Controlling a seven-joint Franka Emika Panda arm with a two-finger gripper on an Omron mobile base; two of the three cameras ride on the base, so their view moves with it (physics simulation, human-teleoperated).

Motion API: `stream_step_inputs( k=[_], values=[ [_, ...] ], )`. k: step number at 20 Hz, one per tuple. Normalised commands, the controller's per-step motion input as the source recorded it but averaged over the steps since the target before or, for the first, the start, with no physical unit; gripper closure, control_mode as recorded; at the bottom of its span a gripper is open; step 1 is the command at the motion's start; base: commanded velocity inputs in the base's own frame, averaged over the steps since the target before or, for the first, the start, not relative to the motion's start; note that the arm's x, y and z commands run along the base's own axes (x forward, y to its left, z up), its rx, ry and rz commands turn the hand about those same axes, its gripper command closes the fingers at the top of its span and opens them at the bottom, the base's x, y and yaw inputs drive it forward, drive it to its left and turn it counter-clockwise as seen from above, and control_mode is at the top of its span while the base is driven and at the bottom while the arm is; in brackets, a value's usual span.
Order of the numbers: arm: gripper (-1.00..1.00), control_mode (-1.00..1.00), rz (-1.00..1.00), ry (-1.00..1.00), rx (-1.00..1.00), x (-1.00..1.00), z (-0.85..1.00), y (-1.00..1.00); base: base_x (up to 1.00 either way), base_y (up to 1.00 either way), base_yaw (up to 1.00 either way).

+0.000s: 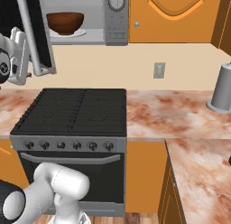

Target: Pick the tomato from the sink and place it in the bowl. Then pick the bowl and place it in the microwave. Then close the microwave door and press the start button.

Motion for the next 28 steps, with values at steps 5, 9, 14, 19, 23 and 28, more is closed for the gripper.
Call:
stream_step_inputs(
  k=[5,9,14,19,23,28],
  values=[
    [-1.00,-1.00,0.07,0.00,-0.04,1.00,0.30,-0.27,0.00,0.00,0.00],
    [-1.00,-1.00,0.03,0.00,-0.02,1.00,0.20,-0.10,0.00,0.00,0.00],
    [-1.00,-1.00,0.03,0.00,-0.01,1.00,0.10,-0.04,0.00,0.00,0.00],
    [-1.00,-1.00,0.03,0.01,0.00,0.86,0.08,-0.01,0.00,0.00,0.00],
    [-1.00,-1.00,0.02,0.02,0.00,0.65,0.09,0.00,0.00,0.00,0.00],
    [-1.00,-1.00,0.03,0.06,0.00,0.63,0.06,-0.04,0.00,0.00,0.00]
  ],
)
